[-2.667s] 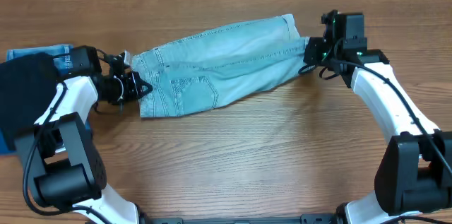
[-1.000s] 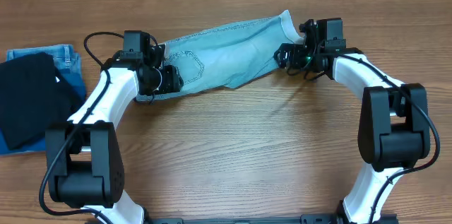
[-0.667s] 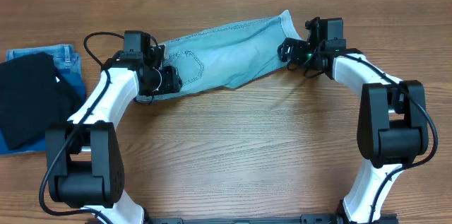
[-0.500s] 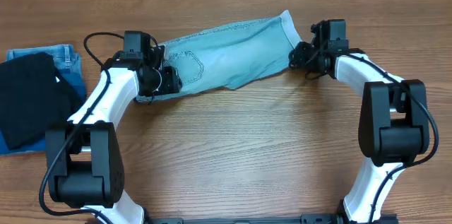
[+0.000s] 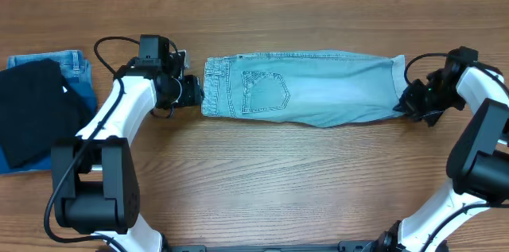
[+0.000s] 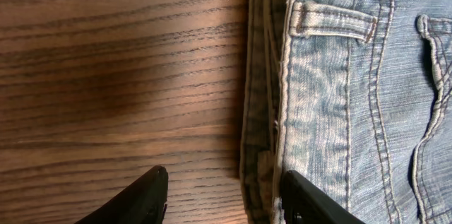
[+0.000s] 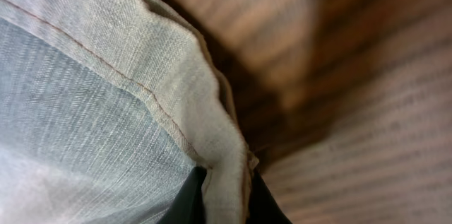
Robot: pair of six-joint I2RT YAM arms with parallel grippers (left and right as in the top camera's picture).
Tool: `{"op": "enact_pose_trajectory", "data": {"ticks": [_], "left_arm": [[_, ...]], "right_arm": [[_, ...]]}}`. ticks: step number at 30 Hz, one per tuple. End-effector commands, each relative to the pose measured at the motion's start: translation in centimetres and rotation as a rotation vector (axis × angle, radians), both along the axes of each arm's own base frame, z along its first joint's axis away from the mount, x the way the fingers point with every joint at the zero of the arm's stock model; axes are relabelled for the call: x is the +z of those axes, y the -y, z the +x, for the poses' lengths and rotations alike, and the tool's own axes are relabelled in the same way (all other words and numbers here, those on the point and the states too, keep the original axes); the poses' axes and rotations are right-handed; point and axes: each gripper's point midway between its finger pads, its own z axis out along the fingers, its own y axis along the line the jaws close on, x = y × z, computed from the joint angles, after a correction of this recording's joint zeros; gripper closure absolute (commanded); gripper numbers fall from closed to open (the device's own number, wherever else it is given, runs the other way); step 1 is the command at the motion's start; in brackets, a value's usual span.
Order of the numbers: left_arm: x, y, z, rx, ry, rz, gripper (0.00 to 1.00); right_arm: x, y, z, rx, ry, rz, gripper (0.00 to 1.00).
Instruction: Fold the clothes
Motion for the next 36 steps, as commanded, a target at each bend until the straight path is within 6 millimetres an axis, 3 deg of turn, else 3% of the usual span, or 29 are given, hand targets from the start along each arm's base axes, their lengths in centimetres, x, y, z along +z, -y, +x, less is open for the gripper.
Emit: {"op": "enact_pose_trajectory", "data": {"ticks": [1,3,5,6,7,8,9,13,16,17,20,23,27,29,34,36], "left_arm": [[0.1,-0.8,0.4,-0.004,0.016,0.043,0.45],[0.1,-0.9,0.5,-0.002,0.02,0.046,0.45],[0.4,-0.7,1.2,-0.004,0.052,0.039,0.45],[0.7,-0.6,1.9,-0.005,0.084,0.033,0.44],[1.1,-0.4,2.6,-0.008,0.115,0.021,0.43],[1.4,-0.1,3.0,-0.015,0.137,0.004,0.41],[1.7,0.2,3.4,-0.021,0.157,-0.014,0.41],[2.1,0.4,4.1,0.001,0.182,-0.029,0.4],[1.9,0.3,3.8,0.004,0.169,-0.03,0.39],[1.8,0.3,3.7,0.004,0.162,-0.03,0.39],[1.7,0.3,3.4,0.005,0.151,-0.028,0.4],[1.7,0.3,3.4,0.008,0.146,-0.03,0.4],[1.2,0.3,2.3,0.008,0.097,-0.028,0.4],[1.0,0.2,2.0,0.008,0.082,-0.027,0.4],[1.0,0.3,2.0,0.008,0.082,-0.027,0.4],[1.0,0.3,1.9,0.008,0.078,-0.027,0.4]], "right_arm": [[-0.9,0.3,-2.9,0.039,-0.123,-0.067,0.96],[-0.2,0.4,-2.8,0.043,-0.108,-0.076,0.96],[2.9,0.8,-1.8,0.074,-0.005,-0.119,0.83],[5.9,1.1,-1.0,0.097,0.097,-0.163,0.68],[8.7,1.3,-0.4,0.118,0.188,-0.204,0.33],[10.1,1.4,-0.1,0.12,0.236,-0.224,0.11],[11.4,1.6,0.5,0.117,0.292,-0.249,0.0],[13.3,0.5,4.4,0.221,0.51,-0.223,0.02],[11.7,-0.2,6.7,0.289,0.546,-0.238,0.57],[10.1,-0.9,7.3,0.326,0.53,-0.226,0.65],[6.3,-3.8,7.8,0.457,0.49,-0.176,0.73],[3.1,-5.6,9.8,0.506,0.504,-0.172,0.73],[-0.3,-2.1,12.2,0.276,0.447,-0.325,0.57],[-0.5,-0.8,12.2,0.196,0.426,-0.367,0.51],[-0.7,-0.8,11.8,0.199,0.406,-0.359,0.41],[0.6,-2.2,11.4,0.231,0.412,-0.287,0.26]]}}
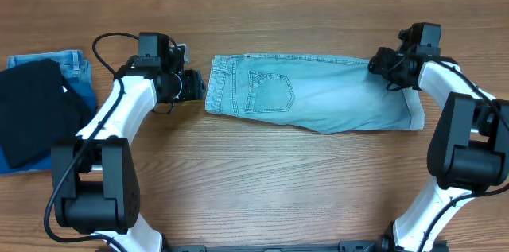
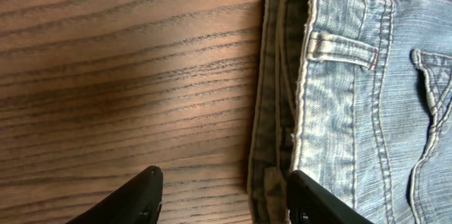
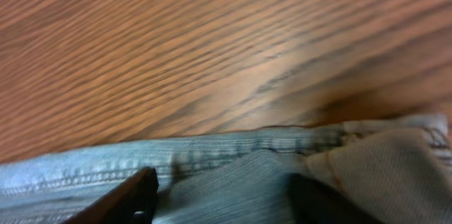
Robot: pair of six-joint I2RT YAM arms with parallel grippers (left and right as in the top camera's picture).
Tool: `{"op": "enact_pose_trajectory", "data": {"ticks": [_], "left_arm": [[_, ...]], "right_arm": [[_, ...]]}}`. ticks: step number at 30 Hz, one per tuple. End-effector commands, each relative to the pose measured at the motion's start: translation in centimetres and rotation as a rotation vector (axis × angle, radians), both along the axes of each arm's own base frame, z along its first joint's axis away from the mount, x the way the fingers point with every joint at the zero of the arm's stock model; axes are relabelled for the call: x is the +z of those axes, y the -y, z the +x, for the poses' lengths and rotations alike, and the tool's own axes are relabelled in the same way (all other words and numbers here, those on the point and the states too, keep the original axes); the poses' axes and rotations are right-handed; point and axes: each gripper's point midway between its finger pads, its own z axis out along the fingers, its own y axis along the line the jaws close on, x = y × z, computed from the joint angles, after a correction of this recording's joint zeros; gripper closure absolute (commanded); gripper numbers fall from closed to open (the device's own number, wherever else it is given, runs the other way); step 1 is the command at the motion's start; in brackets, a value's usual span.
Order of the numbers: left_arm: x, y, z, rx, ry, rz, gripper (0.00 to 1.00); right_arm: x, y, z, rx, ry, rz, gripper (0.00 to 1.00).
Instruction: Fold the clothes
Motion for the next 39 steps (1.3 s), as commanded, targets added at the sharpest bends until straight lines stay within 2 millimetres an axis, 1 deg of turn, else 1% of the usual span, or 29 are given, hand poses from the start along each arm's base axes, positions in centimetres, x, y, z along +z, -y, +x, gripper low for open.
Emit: {"op": "enact_pose_trajectory", "data": {"ticks": [1,2,3,4,5,6,7,8,9,10,12,15,19,21,22,24,25,26,27,28,29,30,31,32,34,35,39], "left_arm": [[0.4,0.0,0.2,0.006,0.005,-0.014,0.4],[0.3,0.0,0.2,0.006,0.005,-0.014,0.4],[0.3,0.0,0.2,0.006,0.005,-0.014,0.4],[0.3,0.0,0.2,0.005,0.004,-0.014,0.4],[0.3,0.0,0.2,0.005,0.005,-0.014,0.4],[0.4,0.0,0.2,0.006,0.005,-0.013,0.4],[0.3,0.0,0.2,0.007,0.005,-0.01,0.4],[0.3,-0.1,0.2,0.008,0.004,-0.007,0.4],[0.3,-0.1,0.2,0.008,0.005,-0.007,0.4],[0.3,-0.1,0.2,0.008,0.005,-0.007,0.4],[0.3,-0.1,0.2,0.008,0.005,-0.007,0.4],[0.3,-0.1,0.2,0.007,0.003,-0.006,0.4],[0.2,-0.2,-0.1,0.002,-0.006,0.0,0.4],[0.1,-0.2,-0.1,0.002,-0.008,0.0,0.4],[0.2,-0.2,-0.1,0.002,-0.008,0.0,0.4],[0.1,-0.2,-0.1,0.002,-0.008,0.0,0.4],[0.1,-0.2,-0.1,0.003,-0.008,-0.001,0.4],[0.1,-0.2,-0.2,0.003,-0.011,-0.001,0.4],[0.1,-0.2,-0.3,0.003,-0.015,0.0,0.4],[0.1,-0.2,-0.3,0.003,-0.019,0.0,0.4],[0.0,-0.2,-0.4,0.003,-0.022,0.0,0.4],[0.0,-0.2,-0.4,0.003,-0.023,0.0,0.4],[0.0,-0.2,-0.5,0.003,-0.027,0.0,0.4],[0.0,-0.2,-0.5,0.003,-0.028,0.0,0.4],[0.0,-0.2,-0.6,0.002,-0.029,0.001,0.4],[0.0,-0.2,-0.6,0.003,-0.031,0.0,0.4],[0.0,-0.2,-0.6,0.002,-0.03,0.001,0.4]], "right_arm": [[1.1,0.7,-1.1,-0.02,-0.044,0.004,0.24],[3.5,0.7,-0.8,-0.006,-0.006,-0.002,0.22],[7.9,0.4,-0.2,0.049,0.076,-0.025,0.21],[12.1,0.4,-0.4,0.084,0.136,-0.064,0.18],[15.4,0.7,-1.3,0.095,0.164,-0.088,0.09],[16.4,1.0,-2.2,0.094,0.16,-0.094,0.07],[15.9,2.5,-4.8,0.054,0.077,-0.074,0.04],[14.7,3.4,-6.2,0.029,0.012,-0.056,0.0],[12.7,4.3,-8.1,0.029,-0.072,-0.022,0.0],[11.0,4.5,-9.1,0.06,-0.117,0.016,0.0],[8.0,5.4,-10.5,0.043,-0.215,0.073,0.0],[4.0,6.2,-11.6,0.013,-0.324,0.134,0.0],[0.5,6.1,-12.1,0.012,-0.404,0.174,0.0],[-0.9,6.0,-12.1,0.012,-0.424,0.185,0.0],[-1.3,5.7,-12.0,0.033,-0.419,0.203,0.0],[-1.0,4.0,-11.2,0.112,-0.36,0.29,0.01],[-0.8,3.4,-10.7,0.124,-0.333,0.323,0.07],[-0.7,3.2,-10.7,0.137,-0.328,0.323,0.24],[-0.7,3.1,-10.6,0.145,-0.328,0.321,0.5],[-0.7,3.1,-10.6,0.145,-0.328,0.321,0.59],[-0.7,3.1,-10.6,0.145,-0.328,0.321,0.62],[-0.7,3.1,-10.6,0.145,-0.328,0.321,0.69],[-0.7,3.1,-10.6,0.145,-0.327,0.32,0.82],[-0.7,3.1,-10.6,0.145,-0.325,0.319,0.88],[-0.7,3.2,-10.4,0.145,-0.318,0.316,0.95],[-0.7,3.2,-10.3,0.146,-0.315,0.314,0.96],[-0.6,3.3,-10.3,0.138,-0.316,0.317,0.96]]}}
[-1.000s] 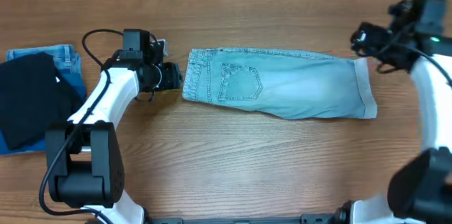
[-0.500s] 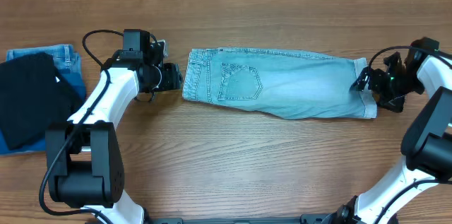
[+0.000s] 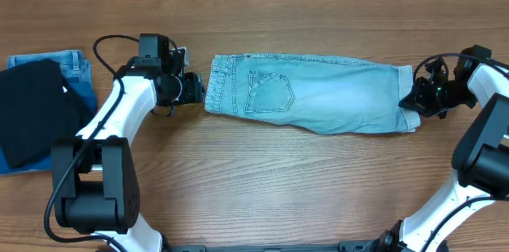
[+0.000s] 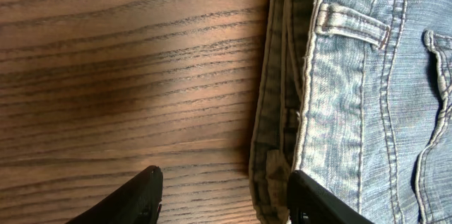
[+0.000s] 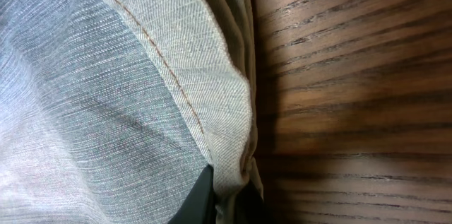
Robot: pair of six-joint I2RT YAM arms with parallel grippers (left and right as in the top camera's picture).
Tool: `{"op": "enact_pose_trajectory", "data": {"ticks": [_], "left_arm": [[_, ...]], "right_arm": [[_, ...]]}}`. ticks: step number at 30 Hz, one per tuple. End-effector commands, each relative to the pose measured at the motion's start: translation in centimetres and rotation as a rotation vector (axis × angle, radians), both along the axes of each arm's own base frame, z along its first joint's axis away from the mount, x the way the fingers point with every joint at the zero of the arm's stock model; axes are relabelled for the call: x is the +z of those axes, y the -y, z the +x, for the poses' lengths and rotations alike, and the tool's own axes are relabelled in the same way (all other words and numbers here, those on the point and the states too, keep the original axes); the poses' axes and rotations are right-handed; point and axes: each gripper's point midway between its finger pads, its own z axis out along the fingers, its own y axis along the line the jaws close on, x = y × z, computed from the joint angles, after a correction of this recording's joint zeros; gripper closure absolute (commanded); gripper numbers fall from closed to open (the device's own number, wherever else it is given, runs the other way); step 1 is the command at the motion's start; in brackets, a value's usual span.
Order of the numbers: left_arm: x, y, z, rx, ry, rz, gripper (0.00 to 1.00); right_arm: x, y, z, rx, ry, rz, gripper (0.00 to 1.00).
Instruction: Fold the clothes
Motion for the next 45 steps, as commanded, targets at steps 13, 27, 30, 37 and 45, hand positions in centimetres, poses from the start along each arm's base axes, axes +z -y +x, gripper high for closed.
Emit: {"op": "enact_pose_trajectory", "data": {"ticks": [13,27,30,37,45], "left_arm": [[0.2,-0.1,0.1,0.003,-0.001,-0.001,0.4],[0.0,-0.2,-0.7,-0.008,-0.032,0.003,0.4],[0.0,-0.1,-0.7,-0.008,-0.033,0.0,0.4],[-0.2,-0.1,-1.3,0.004,-0.06,-0.008,0.4],[-0.2,-0.1,-1.3,0.004,-0.063,-0.008,0.4]], "right_arm": [[12.7,7.2,1.9,-0.24,0.104,-0.372,0.96],[6.1,11.7,-2.3,-0.371,-0.066,-0.202,0.24],[2.7,10.8,-3.6,-0.411,-0.128,-0.017,0.21],[-1.9,7.2,-4.4,-0.4,-0.13,0.148,0.2],[-5.2,4.8,-5.0,-0.408,-0.105,0.183,0.2]]}}
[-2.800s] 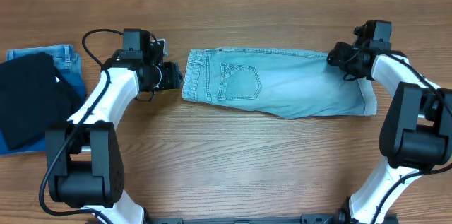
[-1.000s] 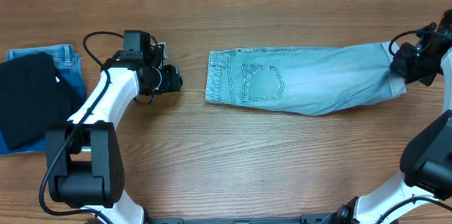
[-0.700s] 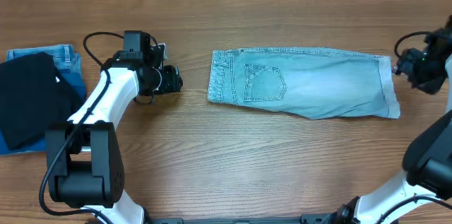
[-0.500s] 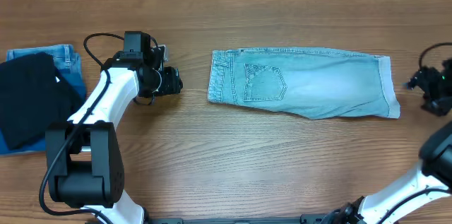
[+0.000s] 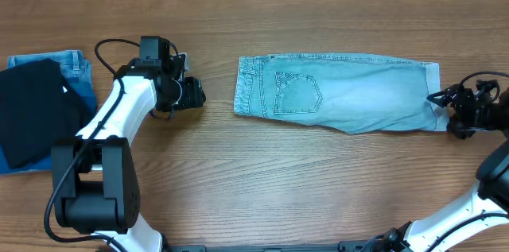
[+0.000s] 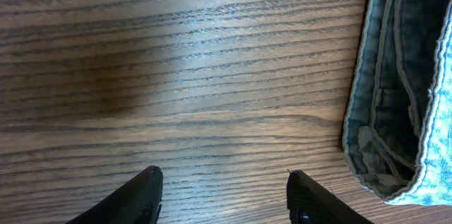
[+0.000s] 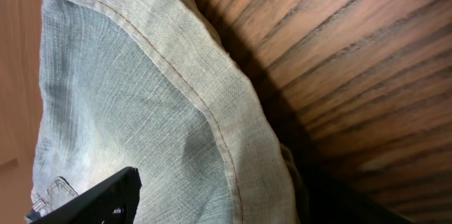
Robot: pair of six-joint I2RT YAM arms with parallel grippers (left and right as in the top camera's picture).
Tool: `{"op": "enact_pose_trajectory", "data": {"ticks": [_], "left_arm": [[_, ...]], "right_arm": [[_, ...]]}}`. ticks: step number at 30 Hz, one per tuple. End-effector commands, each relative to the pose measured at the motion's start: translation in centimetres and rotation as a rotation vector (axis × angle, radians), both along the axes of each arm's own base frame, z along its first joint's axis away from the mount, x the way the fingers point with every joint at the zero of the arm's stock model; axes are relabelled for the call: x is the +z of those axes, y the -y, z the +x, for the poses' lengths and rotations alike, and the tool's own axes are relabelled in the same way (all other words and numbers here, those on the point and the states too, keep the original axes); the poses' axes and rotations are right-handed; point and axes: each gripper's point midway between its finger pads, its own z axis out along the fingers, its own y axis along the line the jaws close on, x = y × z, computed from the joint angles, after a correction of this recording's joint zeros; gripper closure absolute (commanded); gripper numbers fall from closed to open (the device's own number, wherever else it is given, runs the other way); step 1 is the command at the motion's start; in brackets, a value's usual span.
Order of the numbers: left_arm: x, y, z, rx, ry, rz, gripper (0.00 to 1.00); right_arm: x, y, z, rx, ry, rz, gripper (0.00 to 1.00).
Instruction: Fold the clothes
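Note:
Light blue jeans, folded lengthwise, lie across the wooden table with the waistband to the left and the leg hems to the right. My left gripper stands open over bare wood, a gap left of the waistband; in the left wrist view the left gripper has nothing between its fingers. My right gripper is at the hem end, and in the right wrist view the right gripper is open with the hem lying between its fingers.
A folded stack, a black garment on top of blue denim, lies at the table's left edge. The left arm's cable loops above its wrist. Bare wood runs along the front of the table.
The jeans have shifted to the right, so the waistband now lies clear of my left gripper. My right gripper has moved right with the hem and has opened.
At first my right gripper was shut on the hem and my left gripper was open at the waistband. Then the right gripper was open over the far hem corner. Later it was shut on the hem again. Now the jeans lie further right and flatter.

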Motion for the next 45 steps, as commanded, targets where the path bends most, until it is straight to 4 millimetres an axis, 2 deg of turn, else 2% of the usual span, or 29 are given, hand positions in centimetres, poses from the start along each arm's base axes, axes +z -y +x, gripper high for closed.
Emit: {"op": "enact_pose_trajectory", "data": {"ticks": [1,4,6,10,12,15,16,20,23,29,32,33,36,37,42,44,45], "left_arm": [[0.3,0.0,0.2,0.005,0.005,-0.011,0.4],[0.3,0.0,0.1,0.005,-0.002,-0.01,0.4],[0.2,0.0,0.0,0.005,-0.006,-0.009,0.4],[0.2,0.0,0.0,0.005,-0.006,-0.009,0.39],[0.2,0.0,-0.1,0.004,-0.007,-0.009,0.4],[0.2,0.0,0.0,0.005,-0.006,-0.009,0.39],[0.2,0.0,0.0,0.005,-0.006,-0.009,0.39],[0.2,0.0,0.0,0.005,-0.005,-0.009,0.39],[0.2,-0.1,0.0,0.006,-0.006,-0.005,0.39],[0.2,-0.1,0.0,0.006,-0.006,-0.006,0.4],[0.2,-0.1,0.0,0.005,-0.006,-0.005,0.39],[0.2,-0.1,0.0,0.005,-0.006,-0.005,0.39],[0.2,-0.1,0.0,0.006,-0.006,-0.005,0.39],[0.2,-0.1,0.0,0.006,-0.006,-0.005,0.39],[0.2,-0.1,0.0,0.006,-0.007,-0.006,0.39],[0.2,-0.1,-0.1,0.006,-0.007,-0.005,0.39],[0.2,-0.1,0.0,0.006,-0.006,-0.006,0.39]], "right_arm": [[-5.9,-2.7,-2.9,0.029,-0.174,0.053,0.2],[-6.1,-1.7,-2.0,0.027,-0.133,0.007,0.2],[-6.4,-1.5,-2.1,0.026,-0.144,-0.005,0.21],[-10.1,-3.1,-4.7,0.037,-0.278,0.073,0.22],[-11.0,-3.6,-5.2,0.039,-0.303,0.096,0.25],[-10.5,-3.9,-4.6,0.042,-0.272,0.125,0.27],[-10.4,-4.1,-4.6,0.047,-0.271,0.128,0.3],[-10.2,-4.8,-4.6,0.079,-0.264,0.143,0.55],[-10.1,-5.9,-5.3,0.14,-0.286,0.146,0.55],[-10.4,-7.6,-8.5,0.253,-0.483,0.082,0.55],[-10.5,-8.5,-8.1,0.293,-0.488,0.063,0.57],[-10.5,-8.6,-8.2,0.304,-0.494,0.053,0.63],[-10.6,-9.0,-7.8,0.32,-0.488,0.043,0.93],[-10.6,-9.0,-7.8,0.32,-0.487,0.042,0.96],[-9.9,-9.7,-6.4,0.298,-0.425,0.104,0.96],[-8.1,-8.2,-5.0,0.276,-0.395,0.085,0.96],[-5.9,-6.8,-3.5,0.257,-0.344,0.044,0.96]]}}
